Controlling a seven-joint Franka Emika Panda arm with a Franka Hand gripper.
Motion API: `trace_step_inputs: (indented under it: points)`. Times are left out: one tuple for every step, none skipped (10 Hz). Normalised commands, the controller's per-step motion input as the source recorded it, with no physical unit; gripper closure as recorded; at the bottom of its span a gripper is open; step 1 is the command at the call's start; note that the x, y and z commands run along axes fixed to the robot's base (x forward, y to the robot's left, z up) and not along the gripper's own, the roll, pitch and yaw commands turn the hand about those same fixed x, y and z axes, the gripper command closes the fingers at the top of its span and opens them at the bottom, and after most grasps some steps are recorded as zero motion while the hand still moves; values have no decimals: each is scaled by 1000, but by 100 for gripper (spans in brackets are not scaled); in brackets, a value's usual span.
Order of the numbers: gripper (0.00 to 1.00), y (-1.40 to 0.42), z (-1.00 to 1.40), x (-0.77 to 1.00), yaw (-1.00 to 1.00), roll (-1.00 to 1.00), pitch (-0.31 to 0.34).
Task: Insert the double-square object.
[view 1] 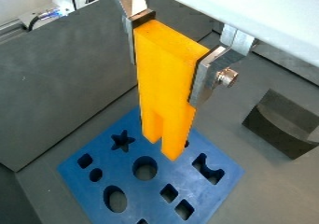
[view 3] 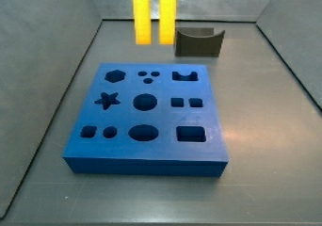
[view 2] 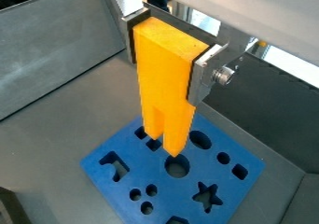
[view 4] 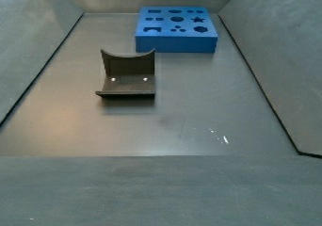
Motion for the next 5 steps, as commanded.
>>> trace_step_inputs:
  points:
    - [100,0,-277,397,0,10,0]
    - [100,-20,-557,969,0,121,69]
    - [100,-3,-494,1000,9,213,120]
    - [100,0,-443,1000,17,234,116]
    - [100,-69,-374,1000,0,270,106]
